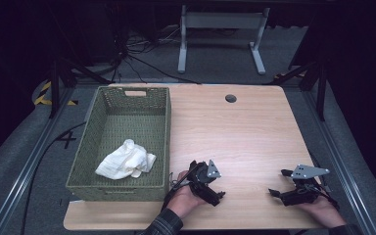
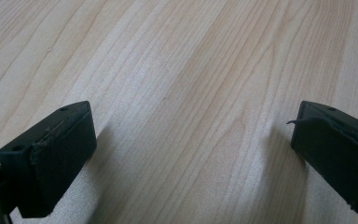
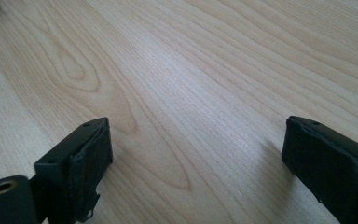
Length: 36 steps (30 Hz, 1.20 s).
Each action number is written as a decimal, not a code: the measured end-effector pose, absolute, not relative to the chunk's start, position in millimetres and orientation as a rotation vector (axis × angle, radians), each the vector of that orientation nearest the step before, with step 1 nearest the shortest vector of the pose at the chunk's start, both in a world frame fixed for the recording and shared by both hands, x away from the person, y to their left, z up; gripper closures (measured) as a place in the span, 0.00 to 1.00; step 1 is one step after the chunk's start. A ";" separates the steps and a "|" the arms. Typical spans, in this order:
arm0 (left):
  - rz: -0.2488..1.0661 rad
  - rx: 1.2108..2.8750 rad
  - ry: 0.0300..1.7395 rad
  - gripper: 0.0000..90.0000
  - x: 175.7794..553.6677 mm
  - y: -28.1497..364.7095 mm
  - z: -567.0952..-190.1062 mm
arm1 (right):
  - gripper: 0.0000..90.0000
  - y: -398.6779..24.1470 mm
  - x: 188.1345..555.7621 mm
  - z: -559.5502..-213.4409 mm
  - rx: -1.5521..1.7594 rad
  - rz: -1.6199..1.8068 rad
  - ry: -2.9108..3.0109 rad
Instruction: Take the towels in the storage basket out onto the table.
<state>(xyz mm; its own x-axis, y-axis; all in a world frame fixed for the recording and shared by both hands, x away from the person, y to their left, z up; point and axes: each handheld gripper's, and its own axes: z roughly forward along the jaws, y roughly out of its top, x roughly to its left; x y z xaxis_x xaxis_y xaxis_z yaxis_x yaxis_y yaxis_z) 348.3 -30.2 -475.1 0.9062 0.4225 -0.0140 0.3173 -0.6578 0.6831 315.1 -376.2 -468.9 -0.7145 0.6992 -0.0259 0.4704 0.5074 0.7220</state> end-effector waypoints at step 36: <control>0.187 2.346 0.587 0.00 352.4 -22.5 -449.0 | 0.08 -376.3 315.3 -468.9 0.963 1.024 2.453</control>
